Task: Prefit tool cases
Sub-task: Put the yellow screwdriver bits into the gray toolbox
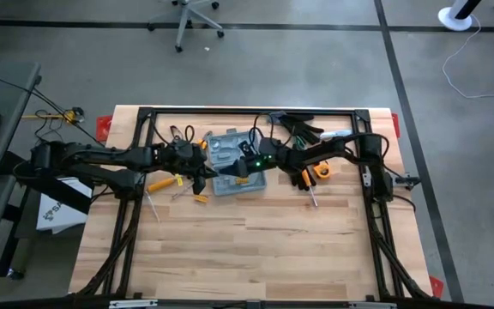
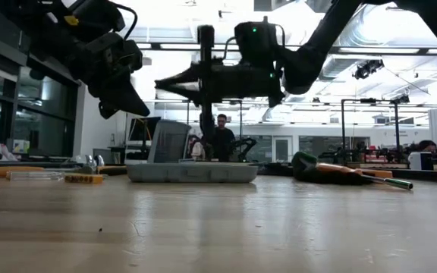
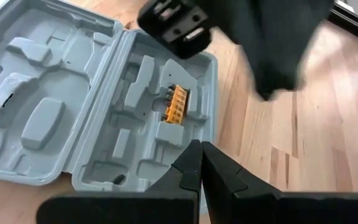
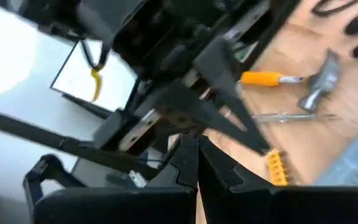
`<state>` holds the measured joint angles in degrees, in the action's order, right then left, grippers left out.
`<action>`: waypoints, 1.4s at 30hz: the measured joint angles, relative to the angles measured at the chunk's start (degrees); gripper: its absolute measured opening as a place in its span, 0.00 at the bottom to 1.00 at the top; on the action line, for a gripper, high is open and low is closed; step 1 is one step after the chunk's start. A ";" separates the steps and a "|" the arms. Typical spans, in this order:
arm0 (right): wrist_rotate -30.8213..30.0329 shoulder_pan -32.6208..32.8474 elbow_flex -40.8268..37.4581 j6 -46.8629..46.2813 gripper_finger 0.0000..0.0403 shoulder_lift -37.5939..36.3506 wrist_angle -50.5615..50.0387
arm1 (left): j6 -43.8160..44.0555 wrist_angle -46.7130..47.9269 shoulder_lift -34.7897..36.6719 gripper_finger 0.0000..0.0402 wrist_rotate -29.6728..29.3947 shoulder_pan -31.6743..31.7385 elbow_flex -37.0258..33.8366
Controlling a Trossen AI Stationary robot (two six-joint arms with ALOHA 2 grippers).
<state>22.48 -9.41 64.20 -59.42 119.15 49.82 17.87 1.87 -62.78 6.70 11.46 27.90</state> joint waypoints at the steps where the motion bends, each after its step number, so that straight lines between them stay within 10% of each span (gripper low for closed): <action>1: 0.12 0.01 0.00 0.26 0.00 0.00 -0.09 | 0.00 0.00 0.00 0.00 -0.01 0.00 0.00; 42: 9.10 0.74 6.96 -2.51 0.00 11.70 -1.27 | 3.46 2.62 -6.67 0.00 3.22 -5.64 0.04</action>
<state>31.58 -8.67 71.17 -61.93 130.86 48.55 21.33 4.49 -69.45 9.92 5.82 27.94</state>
